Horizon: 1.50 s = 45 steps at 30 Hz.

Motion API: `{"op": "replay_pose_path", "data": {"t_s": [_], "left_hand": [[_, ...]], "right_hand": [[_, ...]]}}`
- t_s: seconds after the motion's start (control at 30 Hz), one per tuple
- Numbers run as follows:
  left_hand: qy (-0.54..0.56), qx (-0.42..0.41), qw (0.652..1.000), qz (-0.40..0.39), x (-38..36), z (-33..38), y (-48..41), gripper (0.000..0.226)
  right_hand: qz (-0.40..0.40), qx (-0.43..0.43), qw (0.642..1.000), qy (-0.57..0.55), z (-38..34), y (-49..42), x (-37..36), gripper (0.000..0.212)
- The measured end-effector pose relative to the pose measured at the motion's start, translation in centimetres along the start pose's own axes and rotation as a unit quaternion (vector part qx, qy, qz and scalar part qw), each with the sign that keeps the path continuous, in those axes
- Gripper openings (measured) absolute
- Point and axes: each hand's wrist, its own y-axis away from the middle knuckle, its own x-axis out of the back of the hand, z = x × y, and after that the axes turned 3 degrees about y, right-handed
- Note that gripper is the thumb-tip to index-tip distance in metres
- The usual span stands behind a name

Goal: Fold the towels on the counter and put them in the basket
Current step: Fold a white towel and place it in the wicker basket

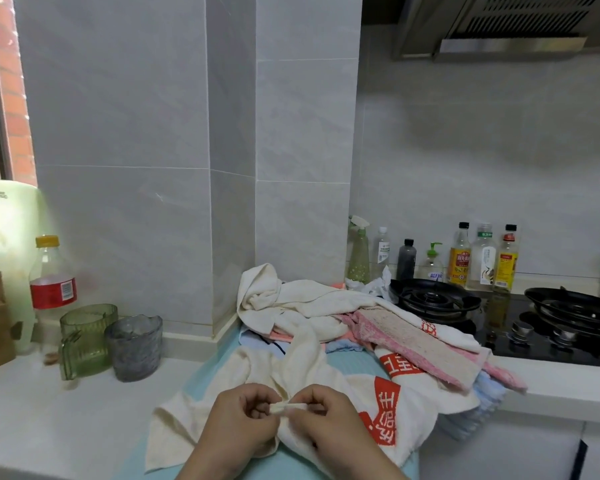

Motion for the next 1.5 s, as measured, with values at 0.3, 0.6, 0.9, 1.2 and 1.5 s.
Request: {"op": "replay_pose_path", "data": {"t_s": [0.3, 0.6, 0.9, 1.2, 1.5], "left_hand": [[-0.05, -0.033, 0.998, -0.024, 0.5, -1.3, -1.1, 0.019], [-0.088, -0.061, 0.994, -0.017, 1.2, -1.1, -1.2, 0.02], [-0.151, -0.071, 0.986, 0.023, 1.0, 0.3, 0.1, 0.036], [-0.41, -0.188, 0.881, 0.147, 3.5, 9.0, 1.2, 0.032], [-0.45, -0.245, 0.848, 0.135, 5.9, 8.1, 2.9, 0.047]], "right_hand": [[0.022, -0.011, 0.938, 0.345, -1.9, -14.0, 1.2, 0.054], [0.045, -0.032, 0.984, 0.167, -2.0, -12.3, 7.9, 0.029], [0.209, 0.0, 0.964, 0.166, -4.5, -6.4, 15.4, 0.02], [0.113, 0.005, 0.951, 0.287, -8.5, -3.6, 16.6, 0.035], [0.067, -0.002, 0.935, 0.349, -6.5, -1.0, 15.3, 0.019]]}}
